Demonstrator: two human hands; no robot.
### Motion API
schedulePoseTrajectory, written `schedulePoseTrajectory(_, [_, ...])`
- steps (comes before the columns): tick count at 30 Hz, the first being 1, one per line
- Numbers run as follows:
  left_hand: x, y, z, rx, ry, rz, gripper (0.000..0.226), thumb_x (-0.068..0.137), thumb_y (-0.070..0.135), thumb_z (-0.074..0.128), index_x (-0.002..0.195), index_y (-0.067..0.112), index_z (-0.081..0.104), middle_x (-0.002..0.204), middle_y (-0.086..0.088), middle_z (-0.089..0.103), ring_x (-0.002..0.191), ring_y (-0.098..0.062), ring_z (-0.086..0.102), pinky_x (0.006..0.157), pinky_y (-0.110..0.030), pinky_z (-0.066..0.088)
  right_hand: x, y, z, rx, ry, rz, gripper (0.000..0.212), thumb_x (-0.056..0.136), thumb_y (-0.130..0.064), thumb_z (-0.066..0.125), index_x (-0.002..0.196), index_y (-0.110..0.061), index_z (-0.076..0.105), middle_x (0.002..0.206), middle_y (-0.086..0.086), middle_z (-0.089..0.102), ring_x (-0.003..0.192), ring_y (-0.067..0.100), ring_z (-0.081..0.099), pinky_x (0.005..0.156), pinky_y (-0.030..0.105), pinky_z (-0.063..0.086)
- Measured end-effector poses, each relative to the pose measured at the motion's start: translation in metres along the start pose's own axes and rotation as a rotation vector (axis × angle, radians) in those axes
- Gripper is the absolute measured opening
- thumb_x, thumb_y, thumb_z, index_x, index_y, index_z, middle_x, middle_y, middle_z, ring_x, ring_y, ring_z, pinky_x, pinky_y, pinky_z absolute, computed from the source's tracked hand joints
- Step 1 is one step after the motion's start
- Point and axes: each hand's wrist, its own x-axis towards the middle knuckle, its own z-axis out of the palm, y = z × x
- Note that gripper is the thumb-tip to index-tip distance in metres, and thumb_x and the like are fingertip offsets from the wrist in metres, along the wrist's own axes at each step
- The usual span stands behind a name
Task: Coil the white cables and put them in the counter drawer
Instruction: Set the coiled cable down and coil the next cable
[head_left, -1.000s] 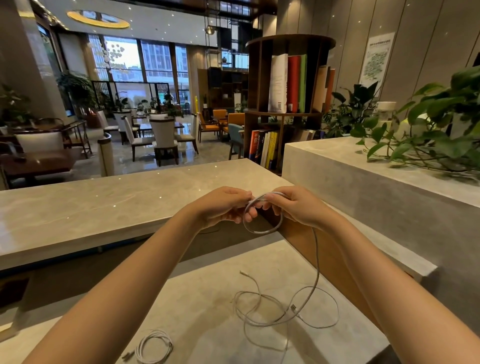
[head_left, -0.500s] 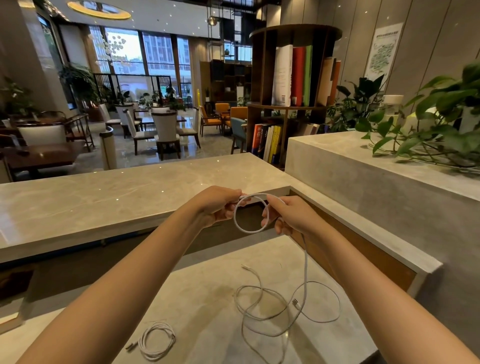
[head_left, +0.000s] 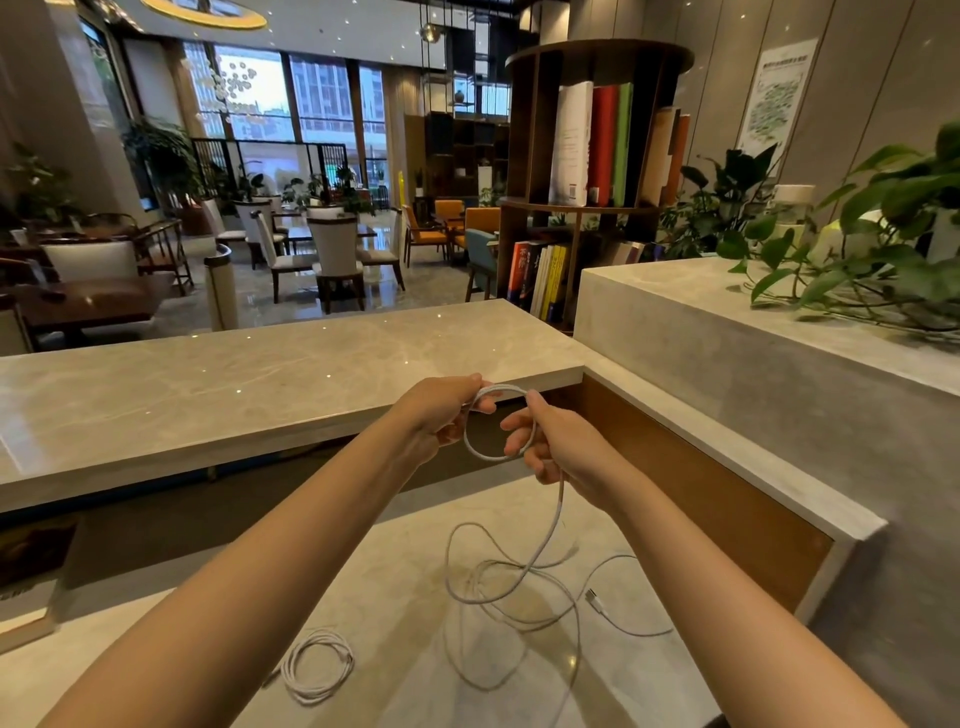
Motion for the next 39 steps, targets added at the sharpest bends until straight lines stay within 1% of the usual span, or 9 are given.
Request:
schedulePoseTrajectory(4, [-0.003, 0.003, -0.003, 0.127, -0.011, 0.052, 0.029, 0.097, 0.021, 0.043, 0.094, 0.010, 0.070, 0.068, -0.001, 0.057, 0.061, -0.010, 0.041, 0.056, -0.022, 0.032, 0.001, 0.003, 0.001, -0.021, 0.108, -0.012, 0.041, 0.099, -0.039, 0.036, 0.094, -0.010, 0.064, 0.066, 0.001, 0.058, 0.044, 0.006, 0.040, 0.040, 0.016, 0.033])
schedulePoseTrajectory(6, [-0.004, 0.003, -0.007, 0.203, -0.015, 0.088, 0.029, 0.096, 0.017, 0.045, 0.085, 0.012, 0.071, 0.070, -0.001, 0.057, 0.062, -0.011, 0.037, 0.055, -0.022, 0.029, 0.000, 0.006, 0.000, -0.029, 0.162, -0.042, 0.036, 0.098, -0.036, 0.041, 0.089, -0.009, 0.064, 0.064, 0.000, 0.056, 0.047, 0.007, 0.040, 0.042, 0.018, 0.032])
schedulePoseTrajectory(8, [-0.003, 0.002, -0.009, 0.278, -0.013, 0.115, 0.026, 0.094, 0.016, 0.048, 0.083, 0.013, 0.072, 0.073, -0.002, 0.058, 0.067, -0.012, 0.040, 0.059, -0.022, 0.033, 0.001, 0.008, 0.002, -0.061, 0.221, -0.078, 0.034, 0.097, -0.034, 0.044, 0.082, -0.010, 0.063, 0.063, 0.001, 0.054, 0.050, 0.008, 0.041, 0.045, 0.020, 0.033])
schedulePoseTrajectory(13, [-0.001, -0.001, -0.015, 0.258, -0.075, 0.098, 0.017, 0.088, 0.012, 0.059, 0.100, 0.004, 0.068, 0.079, -0.008, 0.062, 0.066, -0.014, 0.056, 0.055, -0.019, 0.050, 0.004, 0.010, 0.010, -0.080, 0.317, -0.133, 0.034, 0.098, -0.031, 0.043, 0.077, -0.010, 0.061, 0.060, 0.001, 0.051, 0.053, 0.010, 0.042, 0.051, 0.022, 0.032])
schedulePoseTrajectory(17, [-0.002, -0.005, -0.017, 0.205, -0.182, 0.049, 0.012, 0.086, 0.004, 0.060, 0.098, 0.003, 0.060, 0.086, -0.015, 0.065, 0.065, -0.017, 0.069, 0.058, -0.022, 0.058, 0.000, 0.001, 0.009, 0.053, 0.192, -0.108, 0.036, 0.099, -0.032, 0.040, 0.079, -0.010, 0.059, 0.056, 0.001, 0.045, 0.047, 0.010, 0.035, 0.042, 0.020, 0.028])
schedulePoseTrajectory(24, [0.001, -0.015, -0.018, 0.462, -0.159, 0.322, 0.031, 0.086, 0.011, 0.062, 0.116, 0.012, 0.053, 0.087, -0.008, 0.063, 0.069, -0.019, 0.070, 0.057, -0.028, 0.059, -0.002, 0.000, -0.001, 0.214, -0.075, -0.091, 0.037, 0.100, -0.033, 0.036, 0.078, -0.010, 0.056, 0.051, -0.001, 0.038, 0.044, 0.011, 0.026, 0.043, 0.024, 0.020])
schedulePoseTrajectory(30, [0.004, -0.012, -0.013, 0.723, -0.072, 0.399, 0.012, 0.082, 0.017, 0.069, 0.085, 0.013, 0.058, 0.077, -0.005, 0.066, 0.063, -0.013, 0.068, 0.053, -0.022, 0.057, -0.004, 0.004, -0.004, 0.195, -0.160, -0.094, 0.038, 0.100, -0.034, 0.036, 0.078, -0.010, 0.057, 0.051, -0.001, 0.037, 0.043, 0.010, 0.026, 0.042, 0.023, 0.021])
schedulePoseTrajectory(34, [0.005, -0.008, -0.012, 1.001, 0.093, 0.469, 0.014, 0.079, 0.026, 0.072, 0.078, 0.015, 0.063, 0.076, -0.002, 0.069, 0.068, -0.015, 0.066, 0.066, -0.030, 0.055, -0.004, 0.002, -0.003, 0.082, -0.170, -0.104, 0.038, 0.100, -0.034, 0.036, 0.079, -0.010, 0.058, 0.050, -0.002, 0.038, 0.043, 0.010, 0.028, 0.043, 0.023, 0.024])
schedulePoseTrajectory(39, [0.007, -0.016, -0.007, 0.797, 0.057, 0.383, 0.019, 0.081, 0.025, 0.070, 0.077, 0.009, 0.060, 0.073, -0.008, 0.073, 0.065, -0.020, 0.071, 0.072, -0.038, 0.060, -0.005, -0.001, -0.003, 0.038, -0.159, -0.122, 0.039, 0.100, -0.034, 0.035, 0.079, -0.011, 0.058, 0.051, -0.001, 0.038, 0.044, 0.010, 0.029, 0.043, 0.022, 0.025])
